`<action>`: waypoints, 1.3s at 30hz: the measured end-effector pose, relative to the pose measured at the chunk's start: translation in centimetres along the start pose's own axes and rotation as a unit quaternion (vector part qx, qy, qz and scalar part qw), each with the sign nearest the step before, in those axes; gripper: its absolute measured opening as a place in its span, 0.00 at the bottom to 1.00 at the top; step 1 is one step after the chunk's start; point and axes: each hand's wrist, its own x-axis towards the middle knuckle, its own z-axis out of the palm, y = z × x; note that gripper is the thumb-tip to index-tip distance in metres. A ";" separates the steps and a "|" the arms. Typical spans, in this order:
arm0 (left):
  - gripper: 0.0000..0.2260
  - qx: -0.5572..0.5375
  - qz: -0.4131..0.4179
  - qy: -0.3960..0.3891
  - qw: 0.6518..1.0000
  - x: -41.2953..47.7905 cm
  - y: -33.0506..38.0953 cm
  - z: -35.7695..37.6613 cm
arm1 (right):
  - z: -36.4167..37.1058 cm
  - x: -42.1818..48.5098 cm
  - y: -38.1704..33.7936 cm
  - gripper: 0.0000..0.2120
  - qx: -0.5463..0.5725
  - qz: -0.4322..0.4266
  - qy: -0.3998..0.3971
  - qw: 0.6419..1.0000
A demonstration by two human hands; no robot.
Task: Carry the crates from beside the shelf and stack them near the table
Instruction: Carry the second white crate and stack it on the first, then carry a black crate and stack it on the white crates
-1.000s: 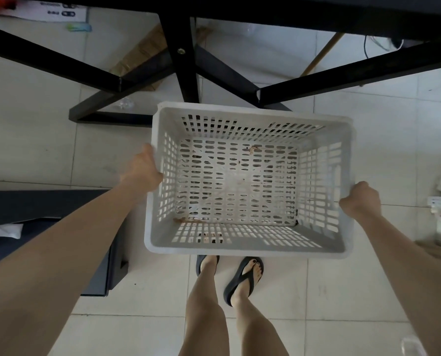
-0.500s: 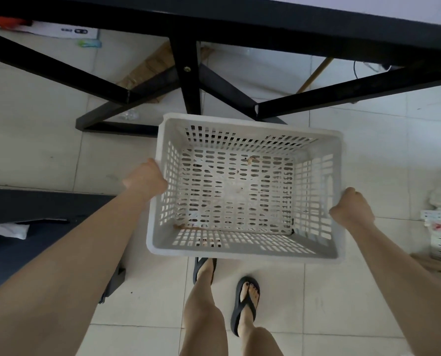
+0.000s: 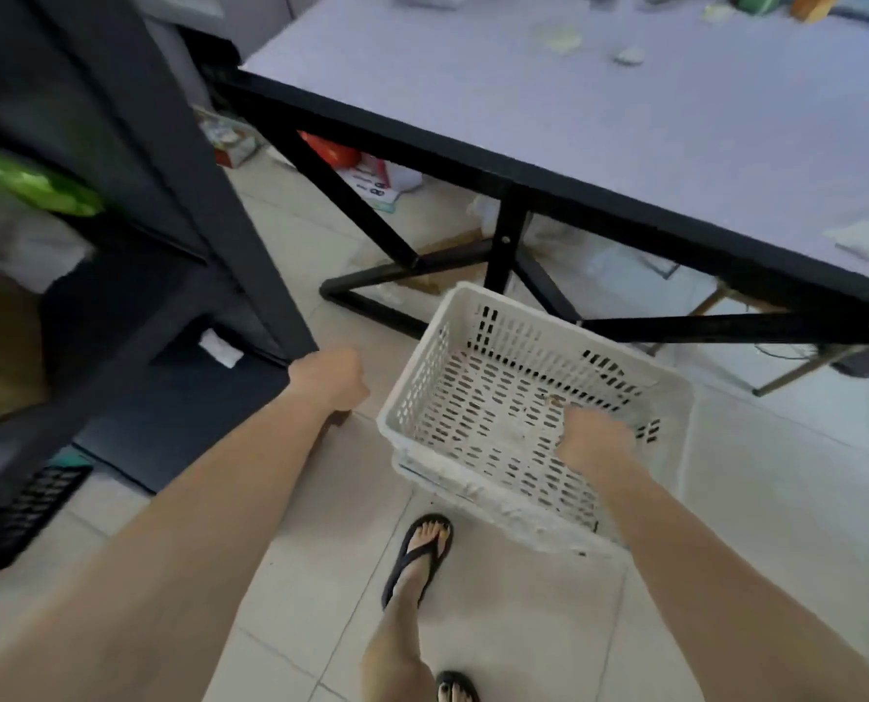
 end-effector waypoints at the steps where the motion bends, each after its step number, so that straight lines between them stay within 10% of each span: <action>1: 0.16 -0.005 -0.007 0.010 1.000 -2.7 -1.1 -0.1 | -0.7 -1.5 -2.0 0.04 -0.006 -0.034 0.004 0.999; 18: 0.14 -0.130 -0.297 0.089 0.942 -45.3 -35.4 3.0 | -1.5 -36.7 -42.0 0.06 -0.128 -0.420 0.022 0.898; 39: 0.17 -0.249 -0.413 0.086 0.872 -65.1 -77.6 14.7 | 12.1 -64.0 -87.7 0.19 -0.196 -0.536 -0.040 0.820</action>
